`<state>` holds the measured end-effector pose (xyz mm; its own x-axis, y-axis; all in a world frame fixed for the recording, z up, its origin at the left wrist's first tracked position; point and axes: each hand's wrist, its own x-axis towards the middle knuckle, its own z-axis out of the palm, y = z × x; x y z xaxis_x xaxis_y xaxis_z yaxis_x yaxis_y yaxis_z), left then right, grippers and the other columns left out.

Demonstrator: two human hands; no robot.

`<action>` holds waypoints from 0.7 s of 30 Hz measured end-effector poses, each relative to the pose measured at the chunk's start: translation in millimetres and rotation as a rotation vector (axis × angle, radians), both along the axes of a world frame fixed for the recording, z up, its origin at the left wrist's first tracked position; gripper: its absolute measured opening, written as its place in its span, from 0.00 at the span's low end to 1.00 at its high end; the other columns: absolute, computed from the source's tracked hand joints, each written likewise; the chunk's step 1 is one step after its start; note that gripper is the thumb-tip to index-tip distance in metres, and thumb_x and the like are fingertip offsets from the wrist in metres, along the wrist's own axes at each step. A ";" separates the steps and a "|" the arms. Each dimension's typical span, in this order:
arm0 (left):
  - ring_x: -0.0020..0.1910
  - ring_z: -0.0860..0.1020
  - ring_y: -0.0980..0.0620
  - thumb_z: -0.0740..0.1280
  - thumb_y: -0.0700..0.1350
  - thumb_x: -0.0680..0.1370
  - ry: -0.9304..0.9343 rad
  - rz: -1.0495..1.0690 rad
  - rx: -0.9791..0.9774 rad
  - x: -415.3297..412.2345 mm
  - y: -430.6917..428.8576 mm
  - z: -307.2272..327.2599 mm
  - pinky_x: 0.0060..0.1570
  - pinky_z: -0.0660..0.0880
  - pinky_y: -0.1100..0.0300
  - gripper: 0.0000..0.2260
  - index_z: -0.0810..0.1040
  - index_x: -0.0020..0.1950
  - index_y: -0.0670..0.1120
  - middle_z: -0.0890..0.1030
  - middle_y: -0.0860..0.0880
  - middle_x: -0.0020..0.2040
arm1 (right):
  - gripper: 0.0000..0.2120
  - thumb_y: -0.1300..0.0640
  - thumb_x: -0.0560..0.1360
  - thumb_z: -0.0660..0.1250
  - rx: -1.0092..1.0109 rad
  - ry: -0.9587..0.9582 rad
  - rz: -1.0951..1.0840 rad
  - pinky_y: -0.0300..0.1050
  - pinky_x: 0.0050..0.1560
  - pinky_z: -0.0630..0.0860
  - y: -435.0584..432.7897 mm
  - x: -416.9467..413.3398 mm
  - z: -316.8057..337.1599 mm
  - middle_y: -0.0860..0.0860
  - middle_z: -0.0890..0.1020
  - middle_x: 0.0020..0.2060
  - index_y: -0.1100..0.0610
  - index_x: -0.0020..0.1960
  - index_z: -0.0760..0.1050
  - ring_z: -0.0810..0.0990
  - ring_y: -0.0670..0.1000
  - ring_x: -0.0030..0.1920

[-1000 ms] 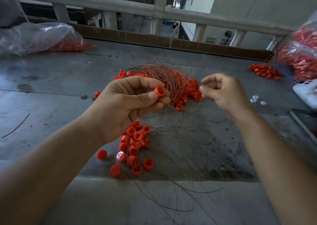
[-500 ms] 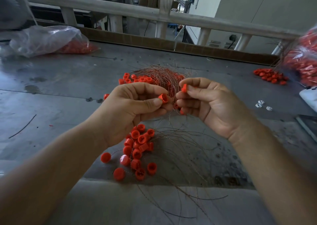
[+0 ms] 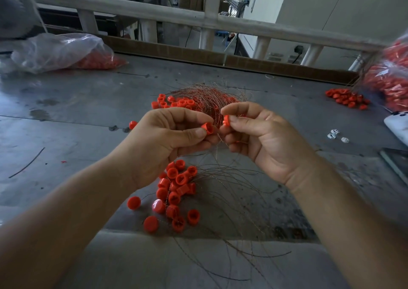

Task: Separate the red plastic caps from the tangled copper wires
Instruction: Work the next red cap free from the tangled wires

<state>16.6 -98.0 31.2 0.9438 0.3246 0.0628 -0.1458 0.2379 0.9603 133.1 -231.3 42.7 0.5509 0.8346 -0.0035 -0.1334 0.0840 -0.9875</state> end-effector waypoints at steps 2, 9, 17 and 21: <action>0.39 0.84 0.50 0.66 0.34 0.63 0.003 0.002 -0.002 0.1 -0.3 0.1 0.36 0.78 0.66 0.09 0.84 0.37 0.44 0.84 0.43 0.38 | 0.06 0.65 0.72 0.62 0.027 0.031 0.005 0.35 0.29 0.76 0.6 -0.4 -0.2 0.50 0.80 0.29 0.57 0.43 0.77 0.78 0.44 0.29; 0.39 0.84 0.50 0.66 0.35 0.62 0.014 0.038 0.009 -0.3 -0.9 0.9 0.35 0.78 0.66 0.10 0.84 0.39 0.42 0.84 0.43 0.39 | 0.06 0.62 0.68 0.67 0.042 -0.209 -0.067 0.36 0.34 0.77 -0.1 -6.1 -1.5 0.49 0.81 0.32 0.57 0.45 0.77 0.80 0.44 0.33; 0.36 0.83 0.52 0.66 0.36 0.61 -0.015 0.091 0.075 -0.1 -2.8 1.0 0.35 0.78 0.67 0.10 0.84 0.37 0.45 0.84 0.46 0.36 | 0.12 0.64 0.67 0.72 0.041 -0.752 -0.188 0.30 0.40 0.75 5.3 -17.1 -8.4 0.42 0.80 0.36 0.48 0.43 0.77 0.80 0.39 0.38; 0.36 0.83 0.51 0.68 0.37 0.61 -0.001 0.120 0.133 -0.4 -1.6 0.3 0.35 0.78 0.66 0.09 0.82 0.38 0.45 0.84 0.45 0.36 | 0.11 0.64 0.66 0.73 0.045 -0.799 -0.235 0.31 0.41 0.76 6.2 -17.9 -11.4 0.41 0.81 0.37 0.50 0.44 0.78 0.81 0.40 0.39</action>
